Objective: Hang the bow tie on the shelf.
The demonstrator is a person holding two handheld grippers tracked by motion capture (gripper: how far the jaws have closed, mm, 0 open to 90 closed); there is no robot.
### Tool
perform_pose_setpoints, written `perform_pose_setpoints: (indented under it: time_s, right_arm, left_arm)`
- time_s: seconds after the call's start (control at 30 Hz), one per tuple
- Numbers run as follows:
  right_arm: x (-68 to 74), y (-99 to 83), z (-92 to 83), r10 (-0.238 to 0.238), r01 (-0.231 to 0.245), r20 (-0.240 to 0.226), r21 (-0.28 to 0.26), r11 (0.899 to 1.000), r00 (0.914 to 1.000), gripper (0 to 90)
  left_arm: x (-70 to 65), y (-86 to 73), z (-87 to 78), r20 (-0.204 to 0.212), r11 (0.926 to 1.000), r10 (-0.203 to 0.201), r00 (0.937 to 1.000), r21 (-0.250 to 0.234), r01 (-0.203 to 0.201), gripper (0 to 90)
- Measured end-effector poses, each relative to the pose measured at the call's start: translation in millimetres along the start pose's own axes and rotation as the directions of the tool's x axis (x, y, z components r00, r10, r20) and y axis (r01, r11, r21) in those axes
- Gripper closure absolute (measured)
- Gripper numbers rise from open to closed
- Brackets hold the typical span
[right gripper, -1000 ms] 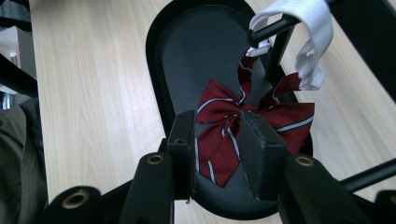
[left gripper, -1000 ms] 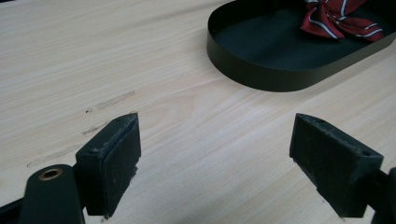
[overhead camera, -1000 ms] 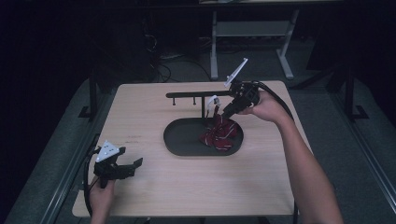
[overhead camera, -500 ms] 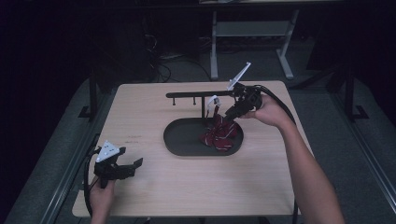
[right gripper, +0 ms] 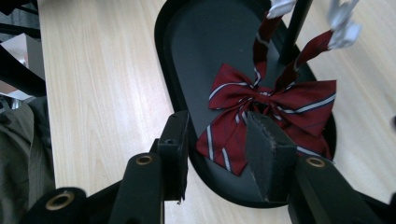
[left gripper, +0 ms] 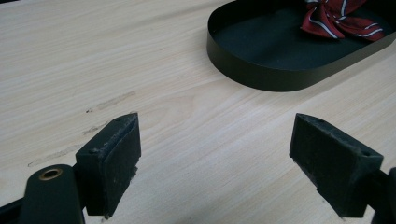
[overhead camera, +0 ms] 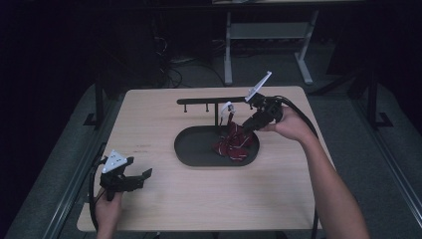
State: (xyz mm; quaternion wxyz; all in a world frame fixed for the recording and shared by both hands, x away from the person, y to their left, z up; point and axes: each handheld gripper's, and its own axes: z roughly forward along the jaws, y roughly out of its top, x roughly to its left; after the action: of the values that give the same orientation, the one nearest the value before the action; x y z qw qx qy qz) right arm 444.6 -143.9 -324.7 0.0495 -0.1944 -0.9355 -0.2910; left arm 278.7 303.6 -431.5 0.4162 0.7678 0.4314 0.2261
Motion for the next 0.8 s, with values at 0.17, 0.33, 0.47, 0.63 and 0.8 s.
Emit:
perform_pose_setpoints:
  time_s: [0.17,0.33,0.47,0.63,0.8]
  right_arm:
    - [4.6,-11.0,3.7,0.011,-0.012,-0.016,-0.013,1.0,0.9998,58.2]
    - [4.9,-22.1,7.8,0.021,-0.021,-0.016,-0.012,1.0,0.9997,56.7]
    - [5.8,-29.4,10.2,0.03,-0.031,-0.012,-0.014,0.999,0.9995,54.8]
    - [7.3,-37.7,12.6,0.038,-0.038,-0.01,-0.014,0.999,0.9992,53.5]
    - [10.4,-47.3,16.1,0.037,-0.038,-0.011,-0.013,0.999,0.9992,53.4]
  left_arm:
    - [-0.8,0.2,0.2,0.001,1.0,0.003,1.0,0.006,-0.003,16.3]
    - [-0.8,0.1,0.1,-0.001,1.0,0.002,1.0,0.007,-0.002,16.3]
    - [-0.8,0.1,0.2,0.0,1.0,0.004,1.0,0.007,-0.004,16.2]
    - [-0.9,0.1,-0.1,-0.002,1.0,0.004,1.0,0.006,-0.004,16.3]
    - [-1.2,0.0,0.5,0.0,1.0,0.003,1.0,0.006,-0.003,16.3]
